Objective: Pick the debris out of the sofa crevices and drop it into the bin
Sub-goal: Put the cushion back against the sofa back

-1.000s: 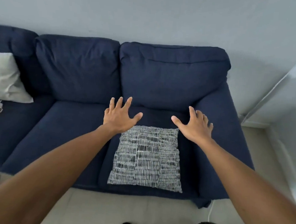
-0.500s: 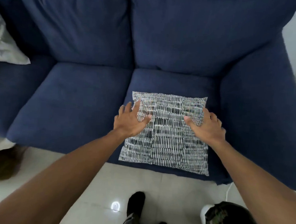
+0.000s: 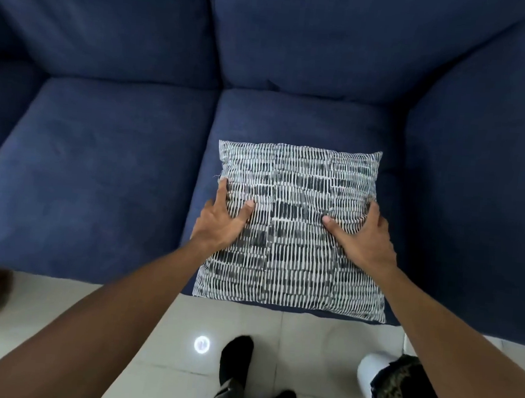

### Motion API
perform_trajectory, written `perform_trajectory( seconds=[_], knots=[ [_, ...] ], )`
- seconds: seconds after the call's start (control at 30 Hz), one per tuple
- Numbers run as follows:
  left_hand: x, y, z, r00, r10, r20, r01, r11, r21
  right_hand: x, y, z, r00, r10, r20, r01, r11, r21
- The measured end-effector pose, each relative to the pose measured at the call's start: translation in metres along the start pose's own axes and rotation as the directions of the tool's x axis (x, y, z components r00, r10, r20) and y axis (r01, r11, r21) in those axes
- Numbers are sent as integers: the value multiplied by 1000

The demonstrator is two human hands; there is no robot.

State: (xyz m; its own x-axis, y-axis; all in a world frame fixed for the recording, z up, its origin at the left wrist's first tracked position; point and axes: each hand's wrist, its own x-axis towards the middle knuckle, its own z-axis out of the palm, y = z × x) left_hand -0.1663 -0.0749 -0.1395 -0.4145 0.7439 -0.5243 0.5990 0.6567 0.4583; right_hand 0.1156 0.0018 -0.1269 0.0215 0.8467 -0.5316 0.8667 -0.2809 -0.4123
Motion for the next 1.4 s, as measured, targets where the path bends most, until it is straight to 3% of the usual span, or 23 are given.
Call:
perform_trajectory(
  seconds=[0.13, 0.3, 0.5, 0.97, 1.2, 1.4],
  knots=[
    [1, 2, 5, 999, -4, -52, 1, 998, -58, -1, -4, -1, 999, 15, -32, -13, 998, 57],
    [-3, 10, -7, 971, 75, -228, -99, 990, -99, -9, -12, -12, 995, -34, -91, 44, 993, 109],
    [-21, 34, -36, 927, 173, -334, -238, 958, -163, -22, -30, -44, 981, -115, -155, 141, 976, 168],
    [-9, 128, -117, 686, 304, -661, -520, 840, -153, -6, -108, -140, 852, -296, -432, 407, 893, 190],
    [58, 163, -136, 620, 352, -701, -591, 798, -122, 61, -140, -155, 738, -349, -578, 536, 823, 187],
    [126, 176, -125, 632, 402, -663, -613, 782, -110, 126, -143, -137, 712, -334, -617, 558, 803, 210]
  ],
)
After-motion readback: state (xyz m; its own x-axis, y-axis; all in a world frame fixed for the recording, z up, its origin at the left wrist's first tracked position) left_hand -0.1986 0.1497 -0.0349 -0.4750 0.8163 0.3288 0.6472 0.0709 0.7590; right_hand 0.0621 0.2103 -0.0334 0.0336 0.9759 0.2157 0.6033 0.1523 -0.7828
